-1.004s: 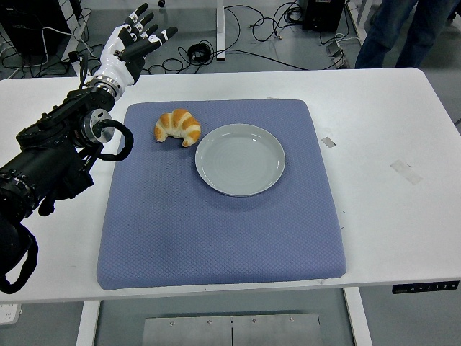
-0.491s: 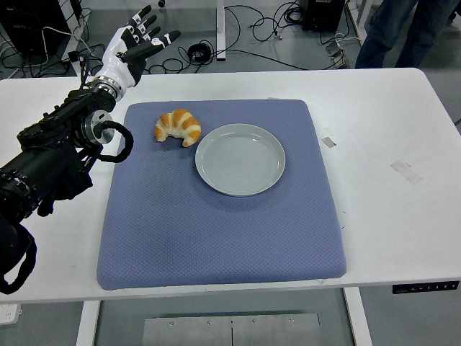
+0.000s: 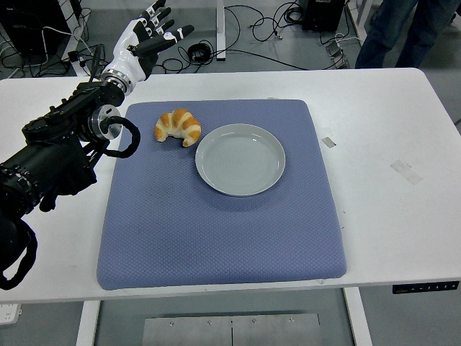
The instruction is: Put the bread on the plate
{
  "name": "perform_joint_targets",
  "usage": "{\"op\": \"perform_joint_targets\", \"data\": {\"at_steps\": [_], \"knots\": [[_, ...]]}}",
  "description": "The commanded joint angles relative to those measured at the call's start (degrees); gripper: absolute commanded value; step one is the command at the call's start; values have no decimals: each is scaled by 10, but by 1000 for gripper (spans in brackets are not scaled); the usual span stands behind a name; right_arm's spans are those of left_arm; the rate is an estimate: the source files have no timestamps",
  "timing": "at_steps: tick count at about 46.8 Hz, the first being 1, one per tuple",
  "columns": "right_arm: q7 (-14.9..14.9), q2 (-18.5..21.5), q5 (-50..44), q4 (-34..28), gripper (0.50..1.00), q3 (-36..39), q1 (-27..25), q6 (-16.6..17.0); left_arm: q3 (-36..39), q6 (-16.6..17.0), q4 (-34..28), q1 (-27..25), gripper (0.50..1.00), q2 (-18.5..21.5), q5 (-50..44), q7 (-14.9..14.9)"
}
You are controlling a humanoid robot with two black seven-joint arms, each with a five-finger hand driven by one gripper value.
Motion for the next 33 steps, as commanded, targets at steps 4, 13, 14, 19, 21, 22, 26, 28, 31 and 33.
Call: {"op": "perform_joint_targets", "data": {"at_steps": [4, 13, 14, 19, 21, 22, 26, 28, 31, 33], "knots": [[0, 0, -1, 0, 1000, 0, 0, 0, 6, 4, 3, 0, 978, 0, 0, -1], [0, 0, -1, 0, 1000, 0, 0, 0, 29, 4, 3, 0, 978, 0, -1, -1], [0, 0, 0, 0, 1000, 0, 0, 0, 31, 4, 3, 0, 978, 0, -1, -1], [0, 0, -1, 0, 1000, 0, 0, 0, 44, 4, 5, -1, 978, 0, 0, -2], [0, 0, 0, 0, 1000, 0, 0, 0, 50, 4, 6, -1, 978, 0, 0, -2], [0, 0, 0, 0, 1000, 0, 0, 0, 51, 4, 6, -1, 978, 0, 0, -2], [0, 0, -1, 0, 1000, 0, 0, 0, 54, 4, 5, -4, 978, 0, 0, -2], [0, 0, 0, 0, 1000, 0, 0, 0, 54, 4, 5, -4, 978, 0, 0, -3], [0, 0, 0, 0, 1000, 0, 0, 0, 54, 4, 6, -4, 978, 0, 0, -3], [0, 0, -1, 0, 1000, 0, 0, 0, 54, 4, 5, -5, 978, 0, -1, -3]]}}
